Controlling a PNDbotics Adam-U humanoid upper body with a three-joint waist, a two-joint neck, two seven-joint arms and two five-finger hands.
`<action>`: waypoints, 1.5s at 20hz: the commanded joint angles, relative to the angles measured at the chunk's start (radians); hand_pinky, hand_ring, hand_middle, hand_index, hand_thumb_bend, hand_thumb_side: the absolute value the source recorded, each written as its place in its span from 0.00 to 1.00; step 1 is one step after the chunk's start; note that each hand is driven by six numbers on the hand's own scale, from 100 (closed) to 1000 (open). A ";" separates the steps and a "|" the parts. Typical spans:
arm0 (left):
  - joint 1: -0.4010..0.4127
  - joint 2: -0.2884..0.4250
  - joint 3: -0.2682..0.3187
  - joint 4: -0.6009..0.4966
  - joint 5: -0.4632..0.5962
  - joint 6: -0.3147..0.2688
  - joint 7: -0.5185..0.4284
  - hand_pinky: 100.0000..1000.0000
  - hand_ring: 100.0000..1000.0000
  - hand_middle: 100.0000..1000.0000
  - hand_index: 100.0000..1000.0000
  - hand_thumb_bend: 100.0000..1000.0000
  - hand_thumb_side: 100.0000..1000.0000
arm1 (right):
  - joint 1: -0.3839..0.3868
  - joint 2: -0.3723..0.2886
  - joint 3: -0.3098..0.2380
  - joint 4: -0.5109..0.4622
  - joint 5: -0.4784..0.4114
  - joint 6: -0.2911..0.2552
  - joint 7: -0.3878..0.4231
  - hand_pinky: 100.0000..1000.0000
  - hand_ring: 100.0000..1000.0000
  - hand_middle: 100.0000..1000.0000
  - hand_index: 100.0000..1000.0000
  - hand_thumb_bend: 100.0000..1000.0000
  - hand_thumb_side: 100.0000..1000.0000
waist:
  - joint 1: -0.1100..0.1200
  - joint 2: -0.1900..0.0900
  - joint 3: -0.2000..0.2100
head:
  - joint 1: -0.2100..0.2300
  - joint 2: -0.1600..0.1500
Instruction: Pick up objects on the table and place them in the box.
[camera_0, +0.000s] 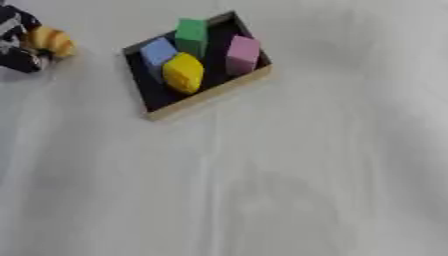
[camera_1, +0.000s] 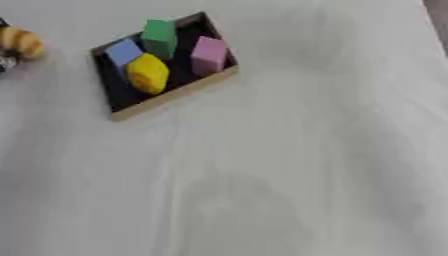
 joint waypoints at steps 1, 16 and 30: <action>-0.017 0.038 -0.006 -0.092 0.038 -0.007 0.024 0.65 0.61 0.54 0.59 0.00 0.07 | -0.011 -0.039 -0.014 -0.012 -0.011 -0.005 0.001 0.94 0.86 0.85 0.82 0.00 0.63 | 0.001 -0.026 0.004 | -0.010 0.006; -0.142 -0.174 -0.197 -0.306 0.158 -0.012 -0.107 0.64 0.59 0.53 0.61 0.00 0.10 | -0.032 -0.018 0.004 -0.009 -0.006 -0.006 0.027 0.94 0.86 0.85 0.82 0.00 0.62 | -0.005 -0.062 -0.005 | -0.035 0.017; -0.169 -0.282 -0.232 -0.205 0.100 -0.031 -0.103 0.64 0.59 0.55 0.63 0.00 0.08 | -0.046 -0.005 0.013 -0.012 -0.007 -0.003 0.032 0.95 0.86 0.84 0.83 0.00 0.62 | 0.006 -0.057 -0.021 | -0.044 0.014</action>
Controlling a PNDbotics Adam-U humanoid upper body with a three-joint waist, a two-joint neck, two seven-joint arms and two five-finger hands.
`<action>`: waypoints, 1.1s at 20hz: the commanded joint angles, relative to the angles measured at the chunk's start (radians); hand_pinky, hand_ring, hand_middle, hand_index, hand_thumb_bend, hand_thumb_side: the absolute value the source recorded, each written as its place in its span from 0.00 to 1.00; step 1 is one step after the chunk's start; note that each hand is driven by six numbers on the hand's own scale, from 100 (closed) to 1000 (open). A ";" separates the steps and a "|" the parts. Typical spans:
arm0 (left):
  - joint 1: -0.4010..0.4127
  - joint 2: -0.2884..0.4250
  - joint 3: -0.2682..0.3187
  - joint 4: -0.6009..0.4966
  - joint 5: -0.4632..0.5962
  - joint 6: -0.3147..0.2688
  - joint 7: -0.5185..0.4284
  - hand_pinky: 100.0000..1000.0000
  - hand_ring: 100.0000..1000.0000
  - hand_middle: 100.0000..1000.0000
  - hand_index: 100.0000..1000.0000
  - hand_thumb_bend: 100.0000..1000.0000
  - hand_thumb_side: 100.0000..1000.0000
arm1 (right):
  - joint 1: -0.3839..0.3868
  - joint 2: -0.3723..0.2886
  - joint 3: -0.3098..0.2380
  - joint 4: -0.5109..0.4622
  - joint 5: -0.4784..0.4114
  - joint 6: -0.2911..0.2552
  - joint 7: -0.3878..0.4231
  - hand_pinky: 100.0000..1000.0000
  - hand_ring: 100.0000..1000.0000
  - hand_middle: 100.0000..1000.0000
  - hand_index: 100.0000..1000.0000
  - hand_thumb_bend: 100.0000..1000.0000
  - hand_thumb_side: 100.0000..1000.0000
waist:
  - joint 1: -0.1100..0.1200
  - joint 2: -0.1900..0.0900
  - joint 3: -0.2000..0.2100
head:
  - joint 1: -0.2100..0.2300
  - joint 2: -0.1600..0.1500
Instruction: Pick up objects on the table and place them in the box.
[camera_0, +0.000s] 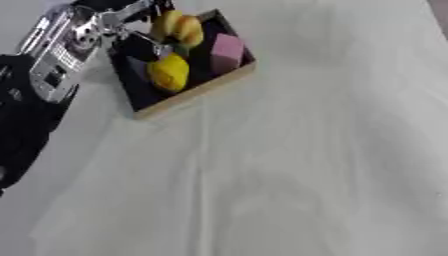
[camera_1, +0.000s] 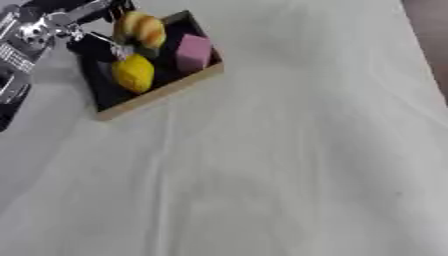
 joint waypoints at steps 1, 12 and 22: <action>-0.027 0.002 0.008 0.009 -0.013 0.003 0.011 0.64 0.60 0.55 0.64 0.00 0.07 | -0.019 -0.024 -0.006 -0.013 -0.003 -0.003 0.005 0.95 0.86 0.84 0.82 0.00 0.62 | 0.006 -0.041 -0.004 | -0.002 -0.003; -0.016 0.010 0.004 0.002 -0.021 -0.024 -0.049 0.82 0.79 0.78 0.95 0.30 0.18 | -0.012 -0.025 -0.007 -0.011 -0.006 -0.003 0.004 0.95 0.86 0.84 0.83 0.00 0.62 | 0.010 -0.048 -0.007 | -0.008 0.001; -0.009 0.040 0.037 -0.094 0.060 -0.007 -0.016 0.79 0.76 0.76 0.94 0.19 0.20 | -0.004 -0.028 -0.008 -0.003 -0.008 -0.003 0.004 0.95 0.86 0.85 0.83 0.00 0.62 | 0.006 -0.066 -0.002 | -0.015 0.009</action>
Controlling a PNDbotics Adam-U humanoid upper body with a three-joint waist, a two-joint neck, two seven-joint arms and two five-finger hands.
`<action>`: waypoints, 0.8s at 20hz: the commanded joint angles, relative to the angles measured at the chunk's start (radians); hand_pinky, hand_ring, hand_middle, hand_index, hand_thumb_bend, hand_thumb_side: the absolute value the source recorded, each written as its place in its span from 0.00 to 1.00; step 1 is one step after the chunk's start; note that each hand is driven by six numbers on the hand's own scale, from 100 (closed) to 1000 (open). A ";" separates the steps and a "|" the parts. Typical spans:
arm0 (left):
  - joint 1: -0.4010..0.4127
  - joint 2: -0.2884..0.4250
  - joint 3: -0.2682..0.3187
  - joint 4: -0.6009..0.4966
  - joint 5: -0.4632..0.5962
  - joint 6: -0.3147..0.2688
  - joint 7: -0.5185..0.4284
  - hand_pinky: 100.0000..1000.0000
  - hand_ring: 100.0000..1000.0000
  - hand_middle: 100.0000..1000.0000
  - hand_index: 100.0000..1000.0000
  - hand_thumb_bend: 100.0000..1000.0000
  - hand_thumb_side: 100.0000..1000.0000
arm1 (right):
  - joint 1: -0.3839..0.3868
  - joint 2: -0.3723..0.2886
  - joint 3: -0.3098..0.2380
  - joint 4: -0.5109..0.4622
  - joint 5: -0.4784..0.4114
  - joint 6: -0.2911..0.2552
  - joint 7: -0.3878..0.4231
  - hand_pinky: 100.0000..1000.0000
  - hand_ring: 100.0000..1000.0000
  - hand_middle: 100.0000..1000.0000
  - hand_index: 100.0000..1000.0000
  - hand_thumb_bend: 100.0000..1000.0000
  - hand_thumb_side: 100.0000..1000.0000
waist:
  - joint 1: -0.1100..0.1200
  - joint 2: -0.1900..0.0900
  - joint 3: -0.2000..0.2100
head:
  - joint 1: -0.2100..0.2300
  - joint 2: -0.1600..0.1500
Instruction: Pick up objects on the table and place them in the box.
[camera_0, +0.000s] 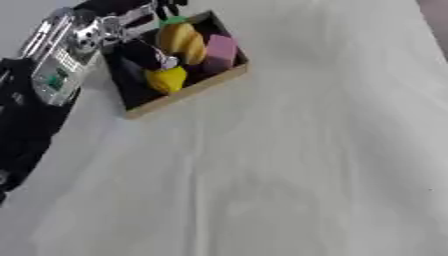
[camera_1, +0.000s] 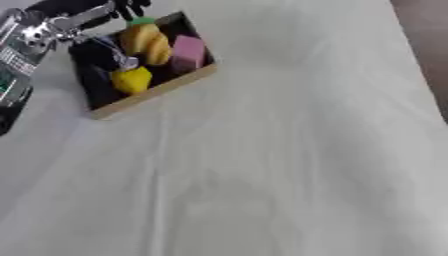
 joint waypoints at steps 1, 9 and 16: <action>-0.013 0.040 0.027 -0.053 0.034 0.019 0.021 0.78 0.76 0.75 0.93 0.14 0.18 | -0.012 -0.028 -0.010 -0.004 -0.008 -0.003 0.000 0.95 0.86 0.85 0.83 0.00 0.62 | 0.005 -0.050 0.002 | -0.006 0.002; 0.032 0.109 0.095 -0.226 0.146 0.091 0.150 0.72 0.69 0.67 0.82 0.00 0.11 | -0.004 -0.036 -0.016 -0.011 -0.015 -0.008 0.001 0.95 0.86 0.85 0.83 0.00 0.61 | -0.004 -0.070 0.017 | -0.015 0.013; 0.206 0.247 0.218 -0.522 0.438 0.128 0.478 0.69 0.68 0.66 0.82 0.00 0.27 | 0.009 -0.053 -0.033 -0.019 -0.032 -0.019 -0.014 0.95 0.86 0.84 0.83 0.00 0.60 | -0.014 -0.075 0.034 | -0.044 0.022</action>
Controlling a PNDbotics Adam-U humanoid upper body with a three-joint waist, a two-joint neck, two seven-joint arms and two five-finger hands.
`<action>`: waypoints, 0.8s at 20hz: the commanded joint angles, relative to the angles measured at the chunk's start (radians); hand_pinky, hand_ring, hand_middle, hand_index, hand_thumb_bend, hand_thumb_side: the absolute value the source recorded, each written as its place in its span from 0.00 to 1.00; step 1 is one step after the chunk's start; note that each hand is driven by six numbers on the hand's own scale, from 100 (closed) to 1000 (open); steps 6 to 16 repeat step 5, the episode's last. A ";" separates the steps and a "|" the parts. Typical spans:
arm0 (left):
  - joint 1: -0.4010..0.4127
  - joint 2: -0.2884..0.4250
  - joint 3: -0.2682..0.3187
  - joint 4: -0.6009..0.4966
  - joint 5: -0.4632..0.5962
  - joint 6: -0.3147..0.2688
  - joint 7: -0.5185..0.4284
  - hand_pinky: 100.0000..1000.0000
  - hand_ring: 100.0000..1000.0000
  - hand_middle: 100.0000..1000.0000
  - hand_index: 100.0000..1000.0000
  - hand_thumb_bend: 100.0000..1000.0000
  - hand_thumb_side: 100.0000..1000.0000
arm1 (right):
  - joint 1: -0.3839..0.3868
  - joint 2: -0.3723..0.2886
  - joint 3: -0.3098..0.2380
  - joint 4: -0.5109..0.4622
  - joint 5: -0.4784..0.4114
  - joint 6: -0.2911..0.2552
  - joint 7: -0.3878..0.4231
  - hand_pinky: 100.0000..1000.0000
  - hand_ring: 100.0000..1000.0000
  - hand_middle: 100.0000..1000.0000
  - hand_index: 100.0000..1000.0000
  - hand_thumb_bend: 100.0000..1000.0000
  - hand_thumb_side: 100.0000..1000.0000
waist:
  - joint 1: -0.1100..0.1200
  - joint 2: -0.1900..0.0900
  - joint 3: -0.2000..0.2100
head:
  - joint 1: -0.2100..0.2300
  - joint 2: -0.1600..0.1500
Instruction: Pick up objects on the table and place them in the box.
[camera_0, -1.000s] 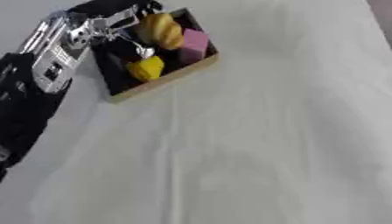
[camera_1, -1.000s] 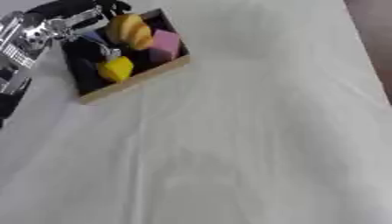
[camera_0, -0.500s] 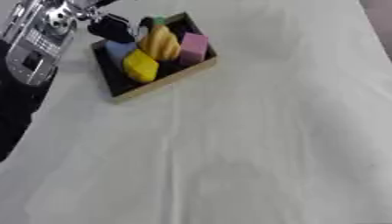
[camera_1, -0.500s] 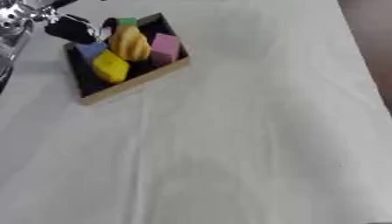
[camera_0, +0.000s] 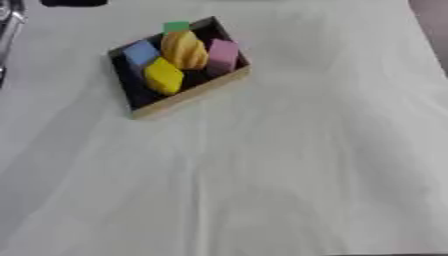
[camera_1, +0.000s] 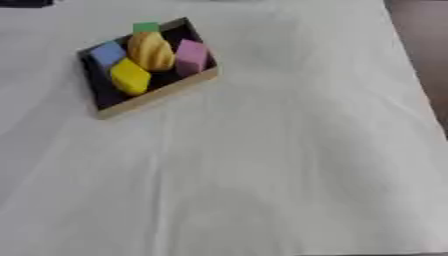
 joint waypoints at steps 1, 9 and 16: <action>0.065 0.091 0.072 -0.151 0.151 0.017 0.172 0.70 0.68 0.66 0.82 0.00 0.28 | -0.008 -0.051 -0.023 -0.020 -0.012 -0.010 -0.006 0.95 0.86 0.84 0.83 0.00 0.60 | -0.015 -0.041 0.003 | -0.018 0.005; 0.230 0.142 0.133 -0.263 0.350 -0.030 0.373 0.70 0.71 0.70 0.86 0.00 0.44 | 0.002 -0.063 -0.038 -0.033 -0.027 -0.022 -0.016 0.95 0.86 0.84 0.83 0.00 0.59 | -0.022 -0.037 0.005 | -0.043 0.010; 0.230 0.142 0.133 -0.263 0.350 -0.030 0.373 0.70 0.71 0.70 0.86 0.00 0.44 | 0.002 -0.063 -0.038 -0.033 -0.027 -0.022 -0.016 0.95 0.86 0.84 0.83 0.00 0.59 | -0.022 -0.037 0.005 | -0.043 0.010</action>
